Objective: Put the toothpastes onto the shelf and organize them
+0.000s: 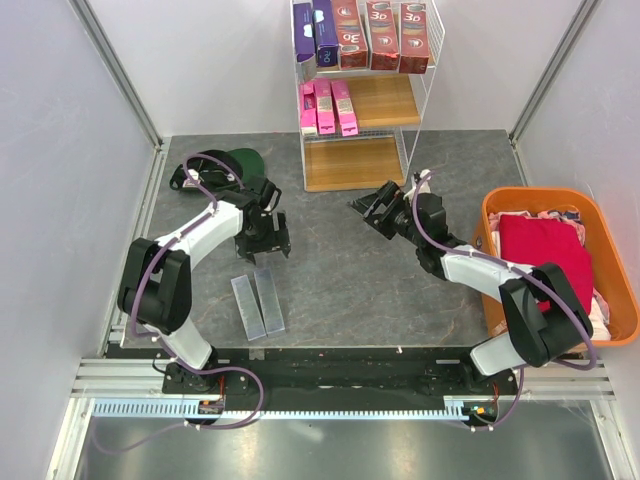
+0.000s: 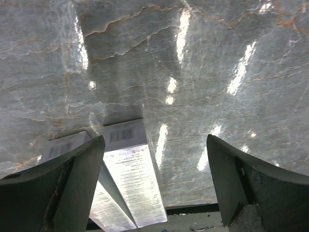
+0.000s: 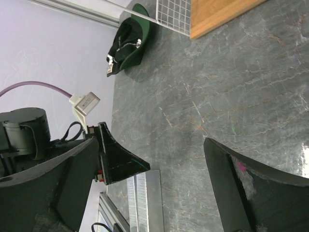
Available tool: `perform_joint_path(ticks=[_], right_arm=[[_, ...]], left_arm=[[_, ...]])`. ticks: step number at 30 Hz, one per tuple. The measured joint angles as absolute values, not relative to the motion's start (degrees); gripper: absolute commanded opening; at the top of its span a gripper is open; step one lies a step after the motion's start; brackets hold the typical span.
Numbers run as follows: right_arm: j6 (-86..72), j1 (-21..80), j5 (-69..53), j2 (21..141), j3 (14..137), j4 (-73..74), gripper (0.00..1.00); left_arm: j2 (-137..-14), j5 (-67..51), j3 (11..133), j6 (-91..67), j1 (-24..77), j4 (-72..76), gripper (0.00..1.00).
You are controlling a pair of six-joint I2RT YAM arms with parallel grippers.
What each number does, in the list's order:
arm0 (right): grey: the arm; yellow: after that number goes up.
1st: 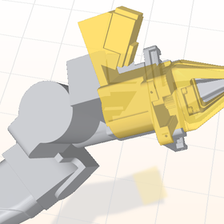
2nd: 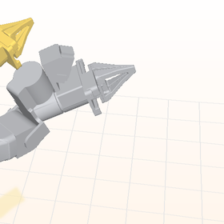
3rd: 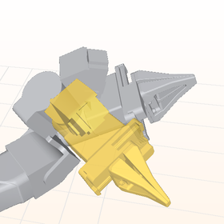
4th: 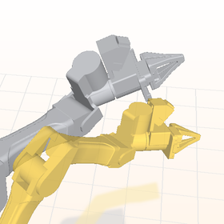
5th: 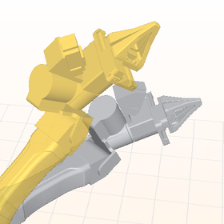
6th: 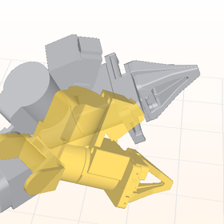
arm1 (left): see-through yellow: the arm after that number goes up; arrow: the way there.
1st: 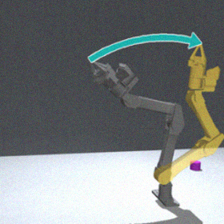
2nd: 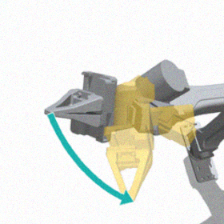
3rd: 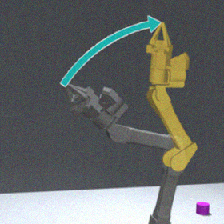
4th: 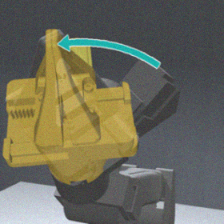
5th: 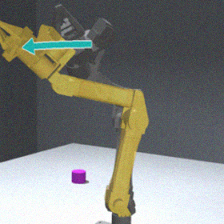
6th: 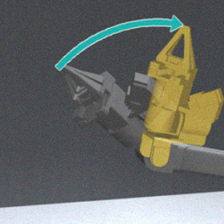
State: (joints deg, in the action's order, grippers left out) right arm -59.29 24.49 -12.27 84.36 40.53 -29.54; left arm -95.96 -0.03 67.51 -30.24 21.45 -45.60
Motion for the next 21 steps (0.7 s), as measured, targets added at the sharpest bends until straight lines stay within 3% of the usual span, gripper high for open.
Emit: perform_joint_path(ticks=[15,21], right_arm=[[-60.0,24.5,-13.2,86.3,39.5,-30.6,0.98],[-60.2,24.5,-13.5,87.2,39.5,-30.9,0.98]], left_arm=[[-100.6,1.0,67.9,-28.6,21.5,-49.5,0.82],[-102.4,1.3,67.9,-28.0,21.5,-50.9,0.73]])
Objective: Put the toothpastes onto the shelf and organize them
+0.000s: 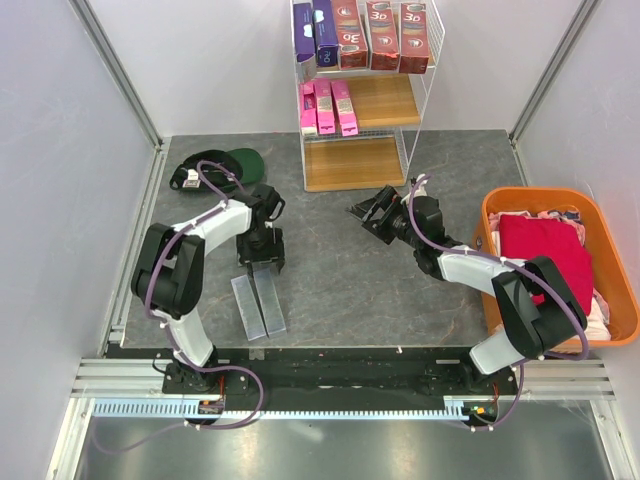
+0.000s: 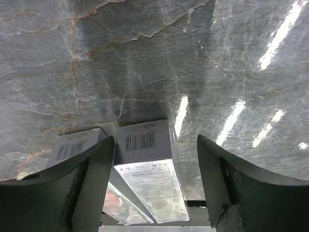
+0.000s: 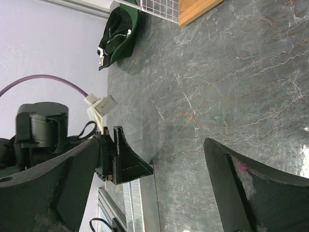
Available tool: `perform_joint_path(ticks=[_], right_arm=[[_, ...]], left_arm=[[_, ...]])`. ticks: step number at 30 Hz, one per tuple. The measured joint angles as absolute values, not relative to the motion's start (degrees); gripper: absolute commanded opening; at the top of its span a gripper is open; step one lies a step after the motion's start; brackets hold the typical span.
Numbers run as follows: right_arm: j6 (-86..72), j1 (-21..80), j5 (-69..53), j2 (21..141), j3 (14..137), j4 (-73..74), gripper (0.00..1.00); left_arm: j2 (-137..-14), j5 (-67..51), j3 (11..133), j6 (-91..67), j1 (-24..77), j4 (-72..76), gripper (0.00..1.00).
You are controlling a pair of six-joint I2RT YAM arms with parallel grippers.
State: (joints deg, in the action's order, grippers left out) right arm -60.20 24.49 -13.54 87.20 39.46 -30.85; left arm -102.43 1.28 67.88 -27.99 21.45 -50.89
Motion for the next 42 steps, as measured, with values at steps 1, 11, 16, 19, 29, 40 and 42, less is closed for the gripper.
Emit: perform_joint_path(ticks=[1,11,16,19,29,40,42], right_arm=[[-60.2,24.5,-13.5,87.2,39.5,-30.9,0.98],[-60.2,24.5,-13.7,87.5,39.5,-31.0,0.98],[-60.2,24.5,-13.8,87.9,39.5,-31.0,0.98],[-60.2,24.5,-13.9,87.9,39.5,-31.0,0.98],[-59.4,24.5,-14.1,87.7,39.5,-29.8,0.98],[-54.5,26.3,-11.2,82.4,39.7,-23.1,0.98],[-53.1,27.8,-9.9,81.1,40.1,-21.4,0.98]], left_arm=[[-102.8,1.2,67.9,-27.9,21.5,-50.9,0.70],[-107.3,0.2,69.5,-26.7,22.0,-51.3,0.40],[-107.4,-0.6,69.8,-26.5,22.0,-50.7,0.33],[-107.3,-1.7,69.9,-26.5,22.0,-49.9,0.26],[-103.0,-9.5,69.4,-26.5,22.0,-40.8,0.04],[-96.1,-19.5,62.3,-29.8,19.5,-25.2,0.02],[-94.3,-21.9,59.9,-31.4,18.3,-21.8,0.02]])
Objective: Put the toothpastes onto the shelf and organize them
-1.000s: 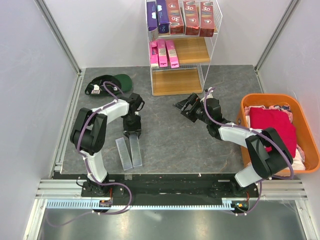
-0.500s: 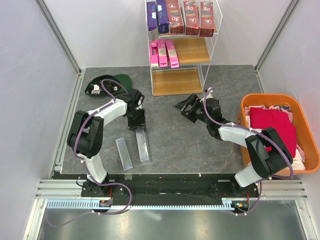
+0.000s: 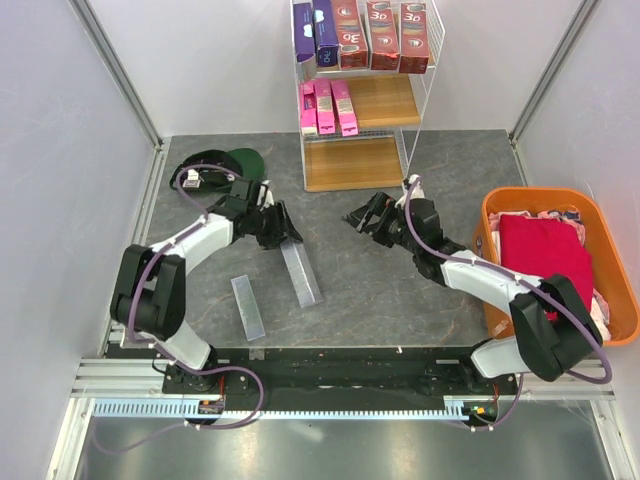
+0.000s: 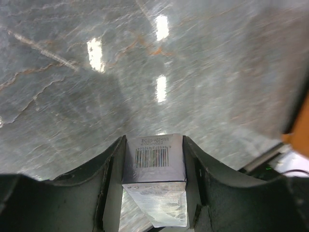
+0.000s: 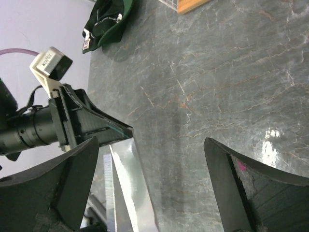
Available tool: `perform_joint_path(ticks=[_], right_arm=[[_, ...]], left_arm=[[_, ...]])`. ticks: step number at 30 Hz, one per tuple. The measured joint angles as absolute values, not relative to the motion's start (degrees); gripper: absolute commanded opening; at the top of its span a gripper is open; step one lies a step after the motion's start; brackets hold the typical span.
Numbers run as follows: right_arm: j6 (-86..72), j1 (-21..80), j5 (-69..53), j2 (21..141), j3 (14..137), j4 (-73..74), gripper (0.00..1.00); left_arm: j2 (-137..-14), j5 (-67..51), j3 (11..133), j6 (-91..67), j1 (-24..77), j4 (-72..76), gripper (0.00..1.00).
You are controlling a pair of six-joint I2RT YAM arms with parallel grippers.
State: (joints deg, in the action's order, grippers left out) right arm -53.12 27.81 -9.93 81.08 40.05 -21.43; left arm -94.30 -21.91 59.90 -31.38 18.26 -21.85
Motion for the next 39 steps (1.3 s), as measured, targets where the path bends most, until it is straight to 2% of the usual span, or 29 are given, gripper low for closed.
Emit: perform_joint_path(ticks=[13,20,25,28,35,39], right_arm=[[-43.0,42.1,0.0,74.5,40.2,-16.7,0.98],[-38.9,47.5,1.6,72.1,35.2,-19.6,0.98],[-36.8,52.8,2.5,72.6,34.7,-21.8,0.97],[-35.7,55.9,3.3,73.9,34.7,-23.6,0.92],[-34.6,60.0,4.4,80.2,35.8,-25.5,0.65],[-34.7,60.3,5.8,80.8,36.3,-25.9,0.64]], left_arm=[[-81.8,-38.0,38.7,-49.6,4.3,8.8,0.02],[-83.2,-45.7,27.8,-64.6,-2.8,32.3,0.02],[-88.1,-48.8,24.8,-72.6,-4.2,44.9,0.02],[-89.6,-49.9,24.2,-75.7,-4.2,50.0,0.02],[-89.6,-51.2,24.0,-78.5,-4.2,55.7,0.02],[-89.6,-51.7,24.0,-78.7,-4.2,56.4,0.02]])
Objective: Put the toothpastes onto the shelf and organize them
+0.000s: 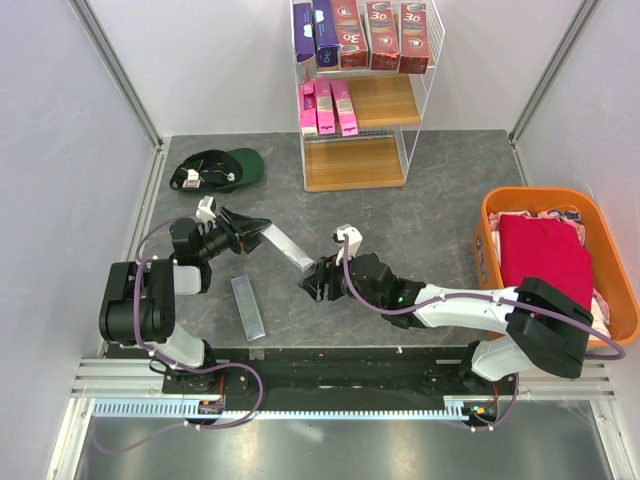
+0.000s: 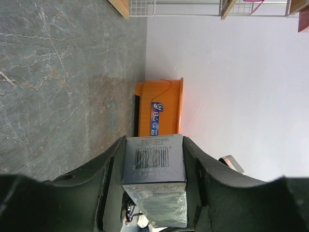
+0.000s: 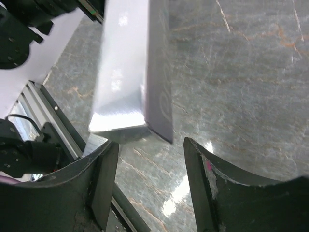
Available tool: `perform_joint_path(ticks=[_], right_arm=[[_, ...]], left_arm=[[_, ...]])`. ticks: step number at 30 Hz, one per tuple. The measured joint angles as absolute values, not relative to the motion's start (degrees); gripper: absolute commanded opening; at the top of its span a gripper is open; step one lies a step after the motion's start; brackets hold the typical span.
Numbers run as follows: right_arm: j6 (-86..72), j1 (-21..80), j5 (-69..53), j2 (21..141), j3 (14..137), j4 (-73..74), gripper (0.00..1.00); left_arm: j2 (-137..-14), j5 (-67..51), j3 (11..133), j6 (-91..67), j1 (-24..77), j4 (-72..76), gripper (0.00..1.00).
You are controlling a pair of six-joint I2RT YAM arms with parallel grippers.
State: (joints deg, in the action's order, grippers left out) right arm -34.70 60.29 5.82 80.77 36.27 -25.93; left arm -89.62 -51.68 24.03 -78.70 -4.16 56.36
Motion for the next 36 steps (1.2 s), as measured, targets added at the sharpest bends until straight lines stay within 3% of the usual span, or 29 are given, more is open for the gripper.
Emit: perform_joint_path(ticks=[9,12,16,19,22,25,26,29,32,36], right_arm=[[-32.7,62.5,12.0,80.8,40.7,-24.7,0.65],[-32.1,63.2,14.2,81.4,42.0,-24.0,0.61],[-30.9,63.9,16.5,82.4,43.2,-22.9,0.38],[-29.8,64.6,17.8,82.6,43.9,-22.0,0.30],[-29.6,64.9,18.5,82.6,44.2,-21.4,0.28],[-29.4,65.1,18.8,82.6,44.3,-21.3,0.27],[-29.3,65.1,19.0,82.6,44.3,-21.3,0.27],[-29.2,65.2,19.2,82.6,44.4,-21.2,0.27],[-29.3,65.1,19.4,82.6,44.5,-20.1,0.27],[-29.8,65.1,19.4,82.6,44.5,-19.0,0.27]], left_arm=[[-89.6,-52.6,24.0,-78.8,-4.2,56.3,0.02],[-89.8,-52.7,24.0,-78.8,-4.2,56.3,0.02],[-89.9,-52.7,24.0,-78.8,-4.2,56.3,0.02],[-90.2,-52.7,24.0,-78.8,-4.3,56.1,0.02],[-90.3,-52.8,24.0,-78.8,-4.3,56.1,0.04],[-90.3,-52.9,24.0,-78.8,-4.3,56.2,0.32],[-90.3,-52.9,24.0,-78.8,-4.3,56.3,0.54],[-90.3,-53.0,24.0,-78.8,-4.3,56.9,0.77],[-90.2,-53.1,24.0,-79.0,-4.3,57.3,0.86],[-87.5,-52.5,24.4,-76.3,-4.3,50.6,0.90]])
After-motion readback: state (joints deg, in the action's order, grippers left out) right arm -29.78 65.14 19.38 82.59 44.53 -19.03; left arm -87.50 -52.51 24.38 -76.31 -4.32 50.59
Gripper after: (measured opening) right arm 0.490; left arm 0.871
